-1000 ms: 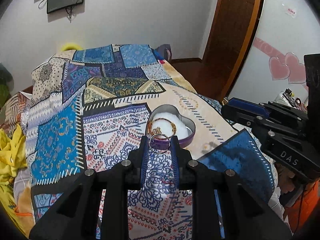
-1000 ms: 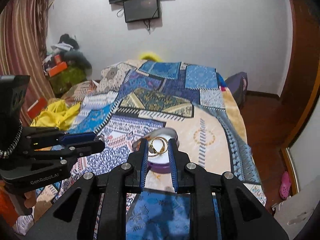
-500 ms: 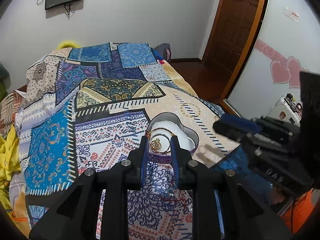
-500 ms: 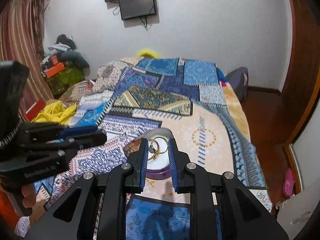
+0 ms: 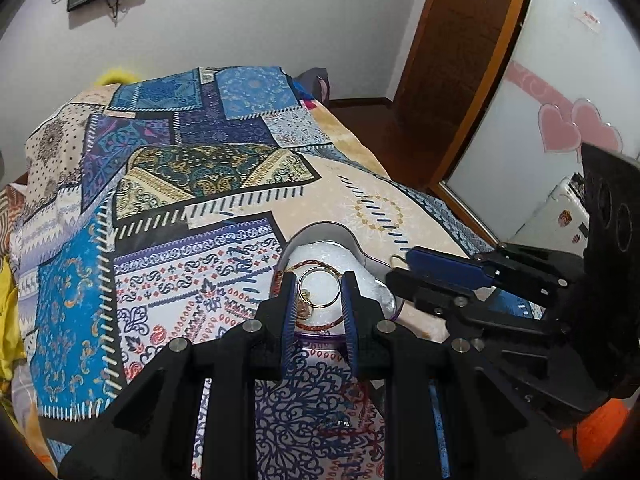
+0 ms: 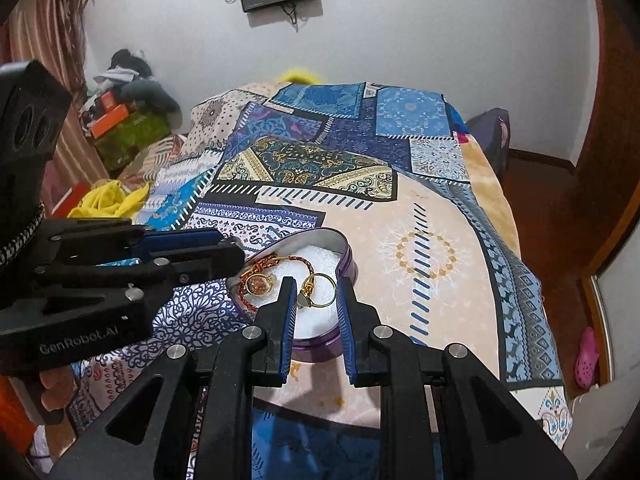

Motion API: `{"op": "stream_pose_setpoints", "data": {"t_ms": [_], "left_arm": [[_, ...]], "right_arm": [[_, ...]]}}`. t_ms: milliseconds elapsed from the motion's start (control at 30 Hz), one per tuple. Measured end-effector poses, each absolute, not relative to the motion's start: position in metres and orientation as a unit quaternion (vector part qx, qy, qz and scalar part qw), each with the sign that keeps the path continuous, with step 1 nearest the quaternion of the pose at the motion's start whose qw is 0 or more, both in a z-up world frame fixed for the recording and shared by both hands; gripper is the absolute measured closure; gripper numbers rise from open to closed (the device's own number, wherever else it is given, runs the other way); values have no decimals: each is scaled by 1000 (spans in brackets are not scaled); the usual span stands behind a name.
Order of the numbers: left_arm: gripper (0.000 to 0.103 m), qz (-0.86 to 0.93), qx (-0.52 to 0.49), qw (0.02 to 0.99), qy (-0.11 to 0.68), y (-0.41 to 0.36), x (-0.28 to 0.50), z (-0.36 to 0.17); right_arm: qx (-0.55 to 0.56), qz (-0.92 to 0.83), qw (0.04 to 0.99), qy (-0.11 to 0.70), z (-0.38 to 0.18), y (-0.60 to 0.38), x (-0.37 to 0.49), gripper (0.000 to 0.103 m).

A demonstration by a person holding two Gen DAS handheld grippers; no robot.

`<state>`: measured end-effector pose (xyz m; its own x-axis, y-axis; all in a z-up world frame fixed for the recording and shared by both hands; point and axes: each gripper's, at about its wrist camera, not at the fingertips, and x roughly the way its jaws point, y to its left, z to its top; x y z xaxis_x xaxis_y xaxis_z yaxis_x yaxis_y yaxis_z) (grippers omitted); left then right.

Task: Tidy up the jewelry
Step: 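Carry the silver ring into the tin with the left tool while the right tool drops the gold hoop there, then open both tools over the tin and move them back to the remaining jewelry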

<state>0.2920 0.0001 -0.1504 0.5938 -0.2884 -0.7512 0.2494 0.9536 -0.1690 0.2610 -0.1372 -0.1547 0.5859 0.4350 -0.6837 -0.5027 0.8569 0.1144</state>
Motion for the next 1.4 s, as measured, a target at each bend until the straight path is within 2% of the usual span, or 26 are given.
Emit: {"op": "stream_pose_setpoints", "data": {"t_ms": [533, 700, 933, 1400], "left_arm": [[82, -154, -31, 885, 438, 2, 304, -160], [82, -151, -33, 887, 435, 4, 301, -155], [82, -145, -42, 890, 431, 10, 285, -147], [81, -110, -56, 902, 414, 33, 245, -125]], "right_arm": [[-62, 273, 880, 383, -160, -131, 264, 84], [-72, 268, 881, 382, -161, -128, 264, 81], [-71, 258, 885, 381, -156, -131, 262, 75], [-65, 263, 893, 360, -130, -133, 235, 75]]}}
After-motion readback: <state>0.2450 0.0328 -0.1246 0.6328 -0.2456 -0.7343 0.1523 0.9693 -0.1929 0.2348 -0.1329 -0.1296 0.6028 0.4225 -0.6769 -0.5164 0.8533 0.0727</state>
